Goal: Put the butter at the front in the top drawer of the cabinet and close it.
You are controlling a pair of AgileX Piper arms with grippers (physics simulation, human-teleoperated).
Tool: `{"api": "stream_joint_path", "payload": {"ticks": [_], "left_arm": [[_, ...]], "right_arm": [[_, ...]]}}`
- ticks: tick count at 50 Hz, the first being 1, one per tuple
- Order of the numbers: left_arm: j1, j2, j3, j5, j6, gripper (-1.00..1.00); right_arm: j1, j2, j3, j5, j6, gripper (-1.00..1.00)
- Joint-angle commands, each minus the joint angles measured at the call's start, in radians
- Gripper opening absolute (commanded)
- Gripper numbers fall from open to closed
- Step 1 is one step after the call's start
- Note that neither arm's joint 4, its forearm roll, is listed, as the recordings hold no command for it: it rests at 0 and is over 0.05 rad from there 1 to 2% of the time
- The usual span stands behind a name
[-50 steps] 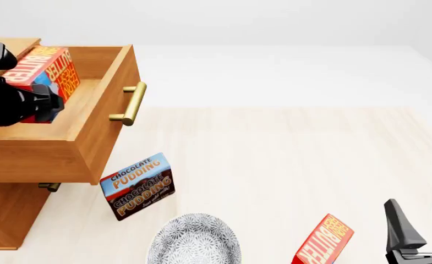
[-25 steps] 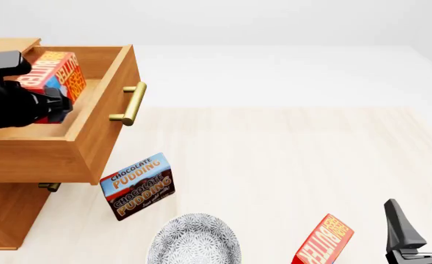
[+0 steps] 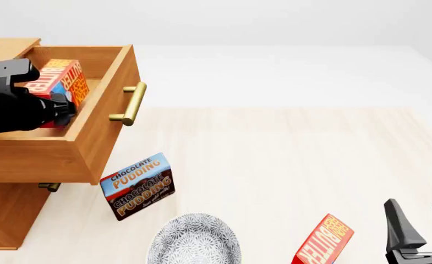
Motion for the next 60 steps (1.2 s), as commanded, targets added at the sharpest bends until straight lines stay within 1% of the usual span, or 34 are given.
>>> {"api": "stream_joint_path", "payload": {"ticks": [1,6,7,10,26,39,40,55,60], "left_arm": [[0.001,-0.002,-0.007,-0.009,0.028,-1.00],[0.001,-0.002,-0.007,-0.009,0.028,-1.00],[0.000,0.000,0.010,-0.022,0.026,-1.00],[-0.001,0.002,0.020,-0.030,0.025,-1.00],[-0.005,0.024,0.050,-0.064,0.024,-1.00],[-0.010,0.038,0.051,-0.071,0.027,-1.00],[-0.013,0.036,0.050,-0.069,0.028,1.00],[-0.004,0.016,0.029,-0.039,0.046,1.00],[-0.004,-0.007,0.016,-0.012,0.054,1.00]], "right_arm": [[0.001,-0.002,0.002,0.001,0.001,1.00],[0.001,-0.002,0.002,0.001,0.001,1.00],[0.001,-0.003,0.002,0.001,0.000,1.00],[0.001,-0.002,0.002,0.001,0.000,1.00],[0.001,-0.003,0.002,0.001,0.001,1.00],[0.001,-0.003,0.002,0.001,0.001,1.00],[0.001,-0.003,0.002,0.001,0.001,1.00],[0.001,-0.002,0.002,0.001,0.001,1.00],[0.001,-0.003,0.002,0.001,0.001,1.00]]}}
